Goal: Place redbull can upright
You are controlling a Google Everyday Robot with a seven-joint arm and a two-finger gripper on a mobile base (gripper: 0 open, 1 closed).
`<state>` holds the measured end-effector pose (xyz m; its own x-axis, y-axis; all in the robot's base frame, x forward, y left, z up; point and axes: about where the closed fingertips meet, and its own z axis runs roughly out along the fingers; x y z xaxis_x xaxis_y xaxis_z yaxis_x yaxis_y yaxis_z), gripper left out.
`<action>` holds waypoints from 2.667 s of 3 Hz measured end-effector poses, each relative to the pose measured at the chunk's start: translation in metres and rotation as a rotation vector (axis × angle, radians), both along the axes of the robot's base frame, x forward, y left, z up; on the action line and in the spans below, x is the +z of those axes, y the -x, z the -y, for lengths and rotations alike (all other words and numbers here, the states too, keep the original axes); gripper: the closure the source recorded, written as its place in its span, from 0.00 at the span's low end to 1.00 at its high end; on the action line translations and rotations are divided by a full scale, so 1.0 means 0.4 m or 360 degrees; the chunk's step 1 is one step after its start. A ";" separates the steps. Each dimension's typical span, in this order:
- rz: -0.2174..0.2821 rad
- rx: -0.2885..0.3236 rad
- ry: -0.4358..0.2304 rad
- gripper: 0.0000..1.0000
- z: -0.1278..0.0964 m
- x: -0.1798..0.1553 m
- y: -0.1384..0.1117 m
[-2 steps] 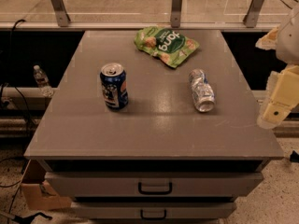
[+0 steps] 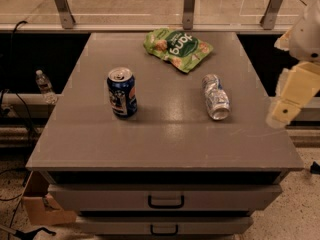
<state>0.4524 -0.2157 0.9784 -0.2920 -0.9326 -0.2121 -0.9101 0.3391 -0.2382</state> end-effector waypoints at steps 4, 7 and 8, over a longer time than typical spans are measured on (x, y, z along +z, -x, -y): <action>-0.0008 -0.0829 0.0420 0.00 -0.054 -0.099 -0.336; -0.0252 -0.1205 0.0113 0.00 -0.044 -0.145 -0.329; -0.0330 -0.1449 -0.0061 0.00 -0.051 -0.156 -0.299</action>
Offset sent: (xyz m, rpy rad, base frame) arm 0.1113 0.0059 -0.0453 -0.2591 0.1529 -0.8399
